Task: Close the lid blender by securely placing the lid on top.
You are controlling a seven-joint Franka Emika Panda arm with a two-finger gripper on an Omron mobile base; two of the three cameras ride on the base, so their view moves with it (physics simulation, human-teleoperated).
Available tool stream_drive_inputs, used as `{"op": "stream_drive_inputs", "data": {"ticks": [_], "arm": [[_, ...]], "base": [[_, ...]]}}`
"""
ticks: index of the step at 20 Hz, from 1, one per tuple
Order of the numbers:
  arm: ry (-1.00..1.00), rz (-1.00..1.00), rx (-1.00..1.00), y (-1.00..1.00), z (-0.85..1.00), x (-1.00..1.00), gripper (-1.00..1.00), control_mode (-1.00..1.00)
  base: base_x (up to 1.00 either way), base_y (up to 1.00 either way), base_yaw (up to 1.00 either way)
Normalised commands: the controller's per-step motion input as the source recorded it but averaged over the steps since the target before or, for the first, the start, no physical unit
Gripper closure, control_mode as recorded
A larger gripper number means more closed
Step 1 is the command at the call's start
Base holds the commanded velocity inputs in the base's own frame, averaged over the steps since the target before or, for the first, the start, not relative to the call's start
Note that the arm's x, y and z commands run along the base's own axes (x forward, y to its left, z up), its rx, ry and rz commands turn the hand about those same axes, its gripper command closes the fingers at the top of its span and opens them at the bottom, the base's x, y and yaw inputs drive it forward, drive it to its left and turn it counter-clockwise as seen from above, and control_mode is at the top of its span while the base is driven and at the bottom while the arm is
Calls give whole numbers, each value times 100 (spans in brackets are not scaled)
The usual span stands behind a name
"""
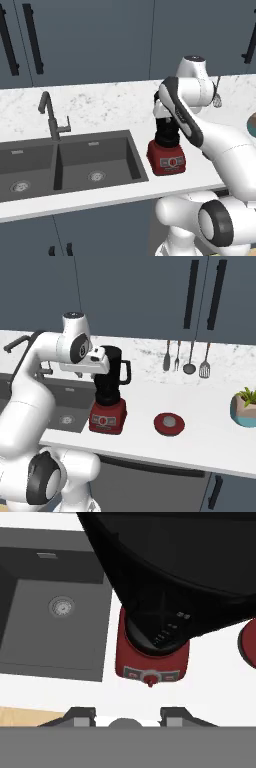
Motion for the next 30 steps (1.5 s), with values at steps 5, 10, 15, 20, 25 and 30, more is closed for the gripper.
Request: {"op": "stream_drive_inputs", "data": {"ticks": [5,10,15,20,25,30], "arm": [[-6,-1,-1,-22,0,-63,-100,-100],[-8,-19,6,-93,-9,-100,-100,-100],[9,-34,13,-100,-21,-76,-100,-100],[16,-34,12,-100,-52,6,-100,-100],[21,-12,17,-98,-33,78,-100,-100],[23,-12,8,-77,-25,99,-100,-100]], "base": [[0,0,0],[0,0,0],[0,0,0],[0,0,0],[0,0,0],[0,0,0]]}}
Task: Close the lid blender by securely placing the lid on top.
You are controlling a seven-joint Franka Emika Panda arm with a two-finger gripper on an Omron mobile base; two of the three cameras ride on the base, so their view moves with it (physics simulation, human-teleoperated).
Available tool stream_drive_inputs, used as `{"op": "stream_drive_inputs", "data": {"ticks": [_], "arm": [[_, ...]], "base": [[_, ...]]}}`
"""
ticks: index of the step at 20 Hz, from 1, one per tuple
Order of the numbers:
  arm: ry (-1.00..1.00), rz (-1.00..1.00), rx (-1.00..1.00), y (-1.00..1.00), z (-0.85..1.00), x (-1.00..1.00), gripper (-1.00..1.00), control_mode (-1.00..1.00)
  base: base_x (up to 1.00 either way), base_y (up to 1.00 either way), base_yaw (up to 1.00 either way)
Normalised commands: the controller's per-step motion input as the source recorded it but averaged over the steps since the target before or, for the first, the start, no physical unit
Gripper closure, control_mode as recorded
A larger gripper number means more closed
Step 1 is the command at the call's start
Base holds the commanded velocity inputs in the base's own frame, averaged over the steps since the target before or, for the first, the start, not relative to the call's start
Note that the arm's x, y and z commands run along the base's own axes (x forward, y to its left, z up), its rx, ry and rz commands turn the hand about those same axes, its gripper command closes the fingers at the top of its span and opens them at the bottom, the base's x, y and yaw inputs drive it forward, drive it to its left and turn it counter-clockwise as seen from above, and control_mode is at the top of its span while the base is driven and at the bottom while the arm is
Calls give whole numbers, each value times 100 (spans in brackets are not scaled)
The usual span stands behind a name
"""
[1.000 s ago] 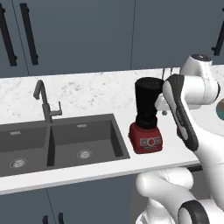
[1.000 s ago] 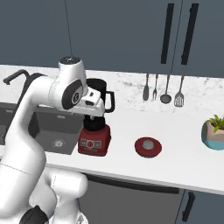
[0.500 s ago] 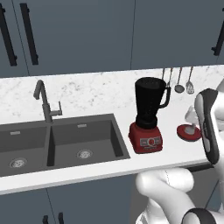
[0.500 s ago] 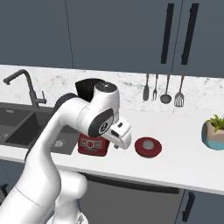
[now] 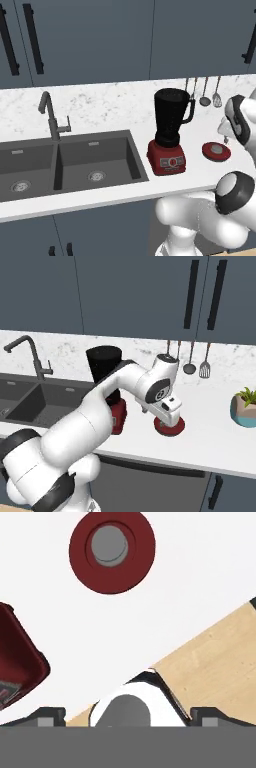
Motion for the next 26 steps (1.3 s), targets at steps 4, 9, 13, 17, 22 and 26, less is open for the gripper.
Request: {"op": "stream_drive_inputs", "data": {"ticks": [4,9,13,17,22,26], "arm": [[10,-13,1,-50,-22,69,-100,-100],[6,-10,0,-18,-39,18,-100,-100],[9,-3,2,0,-15,0,-100,-100],[10,-3,1,0,-33,19,-100,-100],[4,-3,0,1,-39,45,-100,-100],[1,0,0,0,-33,42,-100,-100]], "base": [[0,0,0],[0,0,0],[0,0,0],[0,0,0],[0,0,0],[0,0,0]]}}
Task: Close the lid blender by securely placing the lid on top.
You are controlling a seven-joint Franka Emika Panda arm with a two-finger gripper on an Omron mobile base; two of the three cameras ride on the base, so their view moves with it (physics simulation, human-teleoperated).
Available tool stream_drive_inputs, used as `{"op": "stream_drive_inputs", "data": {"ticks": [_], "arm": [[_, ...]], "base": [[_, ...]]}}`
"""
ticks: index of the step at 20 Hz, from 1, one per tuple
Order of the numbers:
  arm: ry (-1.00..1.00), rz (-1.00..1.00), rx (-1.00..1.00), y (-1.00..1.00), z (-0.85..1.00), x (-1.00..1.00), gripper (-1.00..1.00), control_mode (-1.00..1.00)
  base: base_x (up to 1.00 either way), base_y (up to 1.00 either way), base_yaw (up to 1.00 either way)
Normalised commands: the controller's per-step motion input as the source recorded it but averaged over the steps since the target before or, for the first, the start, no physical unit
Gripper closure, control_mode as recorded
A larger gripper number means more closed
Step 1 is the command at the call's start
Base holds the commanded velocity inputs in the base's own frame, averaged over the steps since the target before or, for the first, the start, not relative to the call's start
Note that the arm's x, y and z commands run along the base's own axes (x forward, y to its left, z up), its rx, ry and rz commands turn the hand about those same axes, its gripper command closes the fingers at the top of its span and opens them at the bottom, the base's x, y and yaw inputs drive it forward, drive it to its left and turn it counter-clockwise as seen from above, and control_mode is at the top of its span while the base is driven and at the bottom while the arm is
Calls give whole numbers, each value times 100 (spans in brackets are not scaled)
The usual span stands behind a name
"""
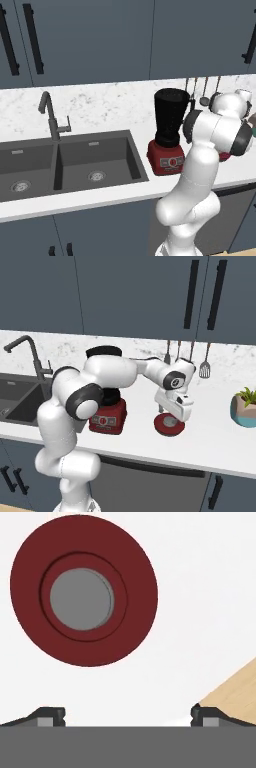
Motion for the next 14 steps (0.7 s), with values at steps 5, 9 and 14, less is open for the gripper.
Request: {"op": "stream_drive_inputs", "data": {"ticks": [5,9,14], "arm": [[0,0,-1,0,-29,20,-100,-100],[0,0,-4,0,-33,17,-100,-100],[0,0,-6,0,-30,15,-100,-100]], "base": [[0,0,0],[0,0,0],[0,0,0]]}}
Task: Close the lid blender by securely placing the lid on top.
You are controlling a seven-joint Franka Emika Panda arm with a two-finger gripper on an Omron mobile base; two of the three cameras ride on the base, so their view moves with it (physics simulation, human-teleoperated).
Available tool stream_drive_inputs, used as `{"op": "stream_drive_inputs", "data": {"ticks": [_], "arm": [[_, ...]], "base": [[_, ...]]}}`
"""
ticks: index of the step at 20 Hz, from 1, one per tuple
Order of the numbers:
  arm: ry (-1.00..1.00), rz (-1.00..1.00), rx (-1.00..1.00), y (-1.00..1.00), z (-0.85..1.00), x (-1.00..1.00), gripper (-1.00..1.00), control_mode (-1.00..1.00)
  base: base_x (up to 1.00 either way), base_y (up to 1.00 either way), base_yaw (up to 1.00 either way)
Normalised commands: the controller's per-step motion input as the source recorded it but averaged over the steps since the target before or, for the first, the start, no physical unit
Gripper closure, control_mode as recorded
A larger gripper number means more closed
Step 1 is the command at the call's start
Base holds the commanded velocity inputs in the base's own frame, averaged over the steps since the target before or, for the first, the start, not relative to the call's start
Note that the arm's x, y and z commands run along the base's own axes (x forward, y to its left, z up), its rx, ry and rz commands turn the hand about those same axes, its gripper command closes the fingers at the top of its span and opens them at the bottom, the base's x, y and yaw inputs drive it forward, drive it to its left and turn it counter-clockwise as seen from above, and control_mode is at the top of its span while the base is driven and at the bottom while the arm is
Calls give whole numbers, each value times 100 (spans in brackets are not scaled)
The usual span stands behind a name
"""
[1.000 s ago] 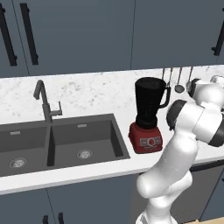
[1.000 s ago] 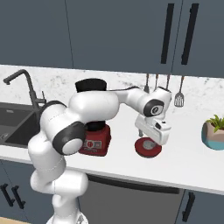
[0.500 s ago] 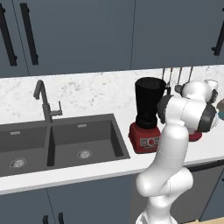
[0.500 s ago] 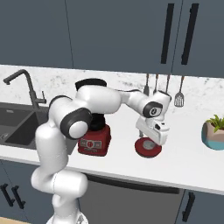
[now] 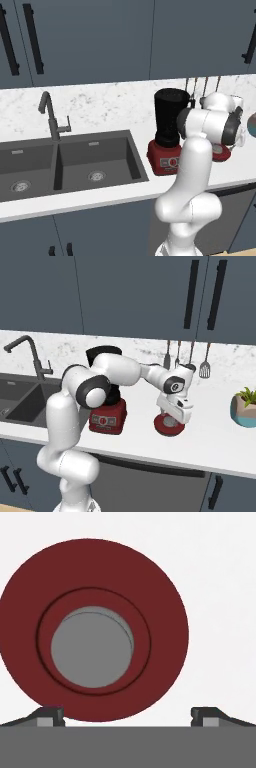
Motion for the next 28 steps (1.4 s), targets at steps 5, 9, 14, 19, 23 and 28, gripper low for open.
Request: {"op": "stream_drive_inputs", "data": {"ticks": [5,9,14,19,23,28], "arm": [[0,0,-4,0,-26,4,-100,-100],[0,2,-5,1,-28,0,-100,-100],[-1,2,-4,0,-19,5,-100,-100],[-9,0,-6,0,-5,19,-100,-100],[-3,0,-1,0,0,15,-100,-100],[-1,0,0,0,-16,3,-100,-100]], "base": [[0,0,0],[0,0,0],[0,0,0],[0,0,0],[0,0,0],[0,0,0]]}}
